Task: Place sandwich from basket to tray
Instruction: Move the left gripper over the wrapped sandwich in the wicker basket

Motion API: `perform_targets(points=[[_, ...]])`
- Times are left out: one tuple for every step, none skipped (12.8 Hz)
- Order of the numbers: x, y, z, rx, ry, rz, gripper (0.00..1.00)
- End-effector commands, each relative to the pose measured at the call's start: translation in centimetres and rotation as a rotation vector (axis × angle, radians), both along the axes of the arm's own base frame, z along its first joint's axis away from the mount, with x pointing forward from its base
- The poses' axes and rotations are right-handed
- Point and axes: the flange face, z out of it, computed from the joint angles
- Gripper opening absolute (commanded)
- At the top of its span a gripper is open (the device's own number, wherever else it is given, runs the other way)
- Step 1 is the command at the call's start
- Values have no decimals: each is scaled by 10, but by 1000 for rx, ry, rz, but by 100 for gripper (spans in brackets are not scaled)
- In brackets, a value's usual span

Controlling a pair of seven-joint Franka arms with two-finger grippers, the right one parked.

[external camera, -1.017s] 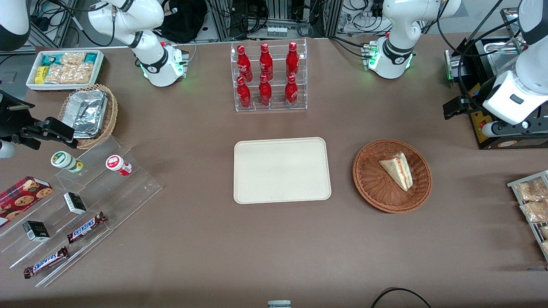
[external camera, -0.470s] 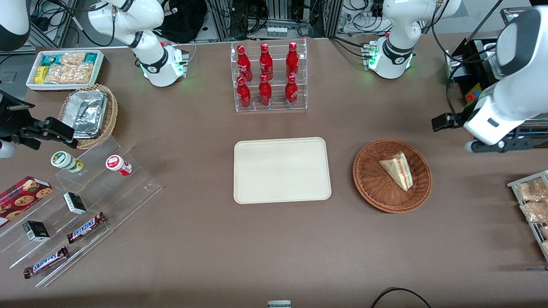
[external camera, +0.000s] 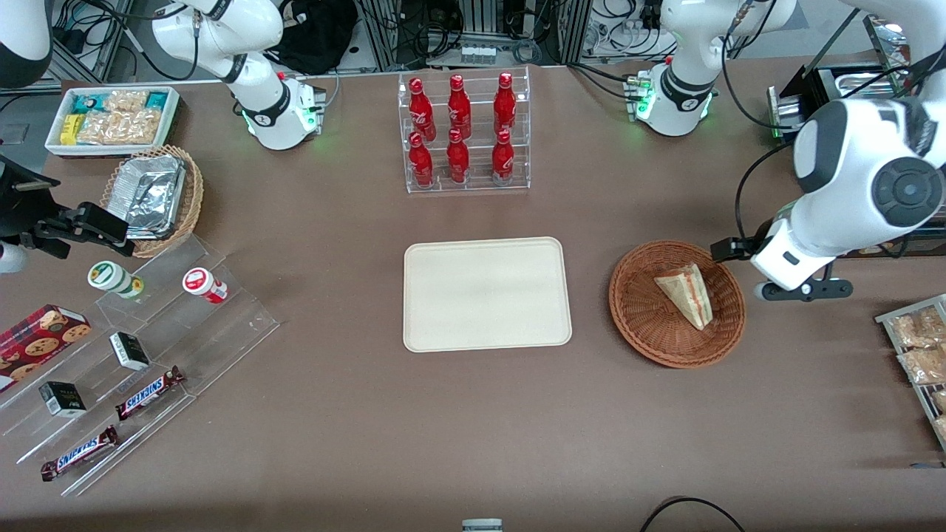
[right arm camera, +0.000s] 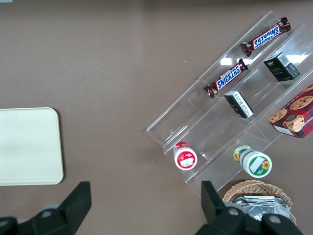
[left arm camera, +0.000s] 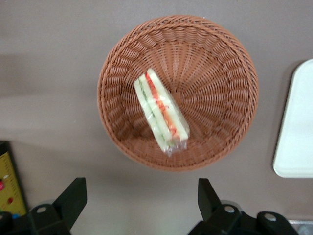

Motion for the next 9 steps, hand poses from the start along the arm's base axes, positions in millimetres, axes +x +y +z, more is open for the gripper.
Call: perform_targets(points=[[-11, -1, -28, -2, -60, 11, 100], [-14, -1, -43, -3, -85, 38, 100], [-18, -1, -55, -4, -107, 62, 100], [-24, -1, -69, -4, -124, 91, 100], [-29, -1, -81, -5, -146, 127, 100], [-33, -3, -90, -5, -173, 184, 100], [-38, -14, -98, -4, -183, 231, 100], [-41, -18, -102, 1, -178, 275, 100], [-42, -19, -105, 8, -175, 339, 100]])
